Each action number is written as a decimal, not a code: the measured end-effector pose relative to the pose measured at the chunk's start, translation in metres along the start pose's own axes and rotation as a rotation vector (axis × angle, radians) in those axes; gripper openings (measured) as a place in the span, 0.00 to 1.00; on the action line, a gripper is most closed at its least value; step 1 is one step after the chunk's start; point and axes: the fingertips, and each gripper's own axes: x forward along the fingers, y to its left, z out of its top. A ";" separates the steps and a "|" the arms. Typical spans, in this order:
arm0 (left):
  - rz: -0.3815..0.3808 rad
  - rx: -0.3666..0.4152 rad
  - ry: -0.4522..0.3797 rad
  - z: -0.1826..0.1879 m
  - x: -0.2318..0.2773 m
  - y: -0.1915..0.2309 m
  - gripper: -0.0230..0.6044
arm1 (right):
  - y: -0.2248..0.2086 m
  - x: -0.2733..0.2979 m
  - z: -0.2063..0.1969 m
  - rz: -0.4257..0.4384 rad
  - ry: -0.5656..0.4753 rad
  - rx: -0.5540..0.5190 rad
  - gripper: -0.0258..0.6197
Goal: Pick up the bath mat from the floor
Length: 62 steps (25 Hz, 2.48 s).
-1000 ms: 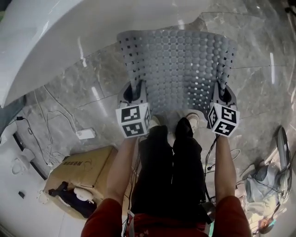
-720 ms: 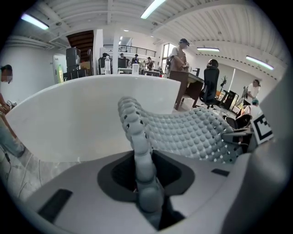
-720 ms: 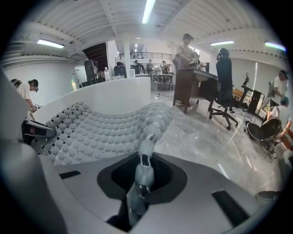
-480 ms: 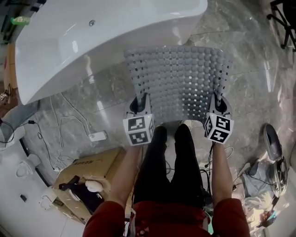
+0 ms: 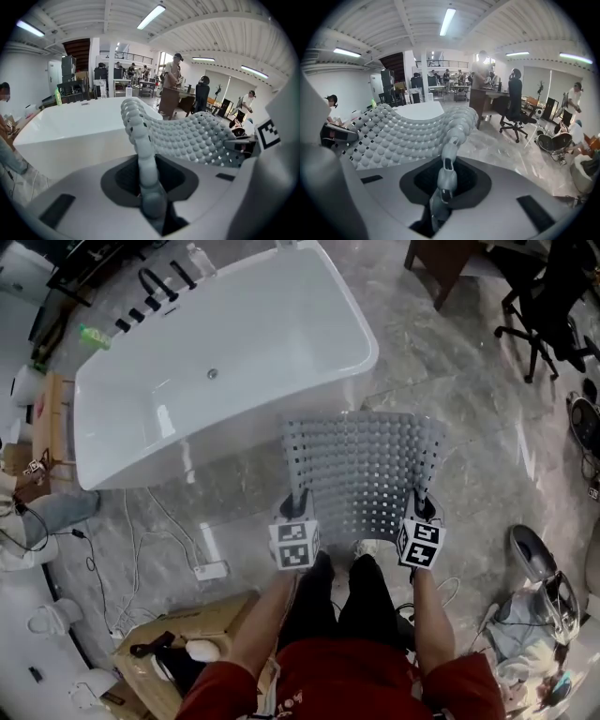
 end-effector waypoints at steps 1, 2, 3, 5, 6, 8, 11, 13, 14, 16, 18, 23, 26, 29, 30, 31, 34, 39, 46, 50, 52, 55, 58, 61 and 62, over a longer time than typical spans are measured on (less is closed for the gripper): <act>-0.002 0.004 -0.005 0.005 -0.009 -0.004 0.19 | -0.001 -0.010 0.005 -0.003 -0.005 -0.001 0.12; -0.004 0.007 -0.010 0.010 -0.017 -0.007 0.19 | -0.002 -0.021 0.010 -0.006 -0.010 -0.001 0.12; -0.006 0.006 -0.014 0.014 -0.026 -0.009 0.19 | -0.002 -0.031 0.014 -0.008 -0.015 -0.002 0.12; -0.010 -0.007 -0.019 0.022 -0.045 -0.013 0.19 | -0.002 -0.051 0.024 -0.003 -0.027 -0.011 0.12; -0.011 -0.015 -0.023 0.027 -0.054 -0.015 0.19 | -0.002 -0.059 0.029 0.001 -0.036 -0.020 0.12; -0.016 -0.020 -0.039 0.034 -0.069 -0.018 0.19 | -0.002 -0.074 0.041 0.002 -0.055 -0.031 0.12; -0.023 -0.015 -0.067 0.041 -0.086 -0.021 0.18 | 0.000 -0.091 0.049 -0.008 -0.077 -0.019 0.12; -0.029 -0.018 -0.077 0.044 -0.093 -0.022 0.18 | 0.000 -0.100 0.052 -0.015 -0.087 -0.011 0.12; -0.030 -0.019 -0.077 0.046 -0.096 -0.023 0.18 | 0.000 -0.104 0.053 -0.017 -0.090 -0.008 0.12; -0.033 -0.014 -0.079 0.050 -0.100 -0.025 0.18 | -0.002 -0.110 0.057 -0.020 -0.100 -0.002 0.12; -0.039 -0.001 -0.088 0.057 -0.104 -0.028 0.18 | -0.006 -0.116 0.063 -0.027 -0.113 -0.001 0.12; -0.054 0.014 -0.147 0.089 -0.114 -0.030 0.18 | -0.011 -0.129 0.097 -0.050 -0.186 -0.001 0.12; -0.055 0.024 -0.193 0.108 -0.123 -0.039 0.18 | -0.018 -0.139 0.119 -0.055 -0.244 -0.012 0.12; -0.051 0.068 -0.235 0.131 -0.134 -0.043 0.18 | -0.022 -0.148 0.136 -0.062 -0.292 0.009 0.12; -0.049 0.078 -0.253 0.139 -0.138 -0.041 0.18 | -0.021 -0.153 0.143 -0.065 -0.309 0.015 0.12; -0.046 0.080 -0.272 0.147 -0.143 -0.038 0.18 | -0.018 -0.158 0.151 -0.066 -0.329 0.016 0.12; -0.040 0.069 -0.335 0.172 -0.159 -0.029 0.18 | -0.011 -0.172 0.180 -0.065 -0.394 0.008 0.12; -0.031 0.073 -0.445 0.215 -0.183 -0.031 0.18 | -0.012 -0.196 0.229 -0.082 -0.512 -0.018 0.12; -0.041 0.122 -0.599 0.273 -0.228 -0.034 0.18 | -0.017 -0.237 0.284 -0.115 -0.658 -0.023 0.12; -0.039 0.158 -0.695 0.305 -0.253 -0.047 0.18 | -0.027 -0.267 0.315 -0.130 -0.759 -0.020 0.12; -0.043 0.163 -0.743 0.319 -0.267 -0.054 0.18 | -0.031 -0.282 0.329 -0.139 -0.814 -0.016 0.12; -0.049 0.175 -0.835 0.336 -0.294 -0.058 0.18 | -0.032 -0.306 0.345 -0.153 -0.900 -0.016 0.12; -0.028 0.206 -0.933 0.350 -0.326 -0.060 0.18 | -0.031 -0.335 0.360 -0.162 -0.993 -0.016 0.12; -0.009 0.215 -1.026 0.362 -0.356 -0.064 0.18 | -0.032 -0.366 0.375 -0.181 -1.097 -0.033 0.12; -0.005 0.210 -1.058 0.365 -0.366 -0.065 0.18 | -0.032 -0.377 0.379 -0.190 -1.137 -0.042 0.12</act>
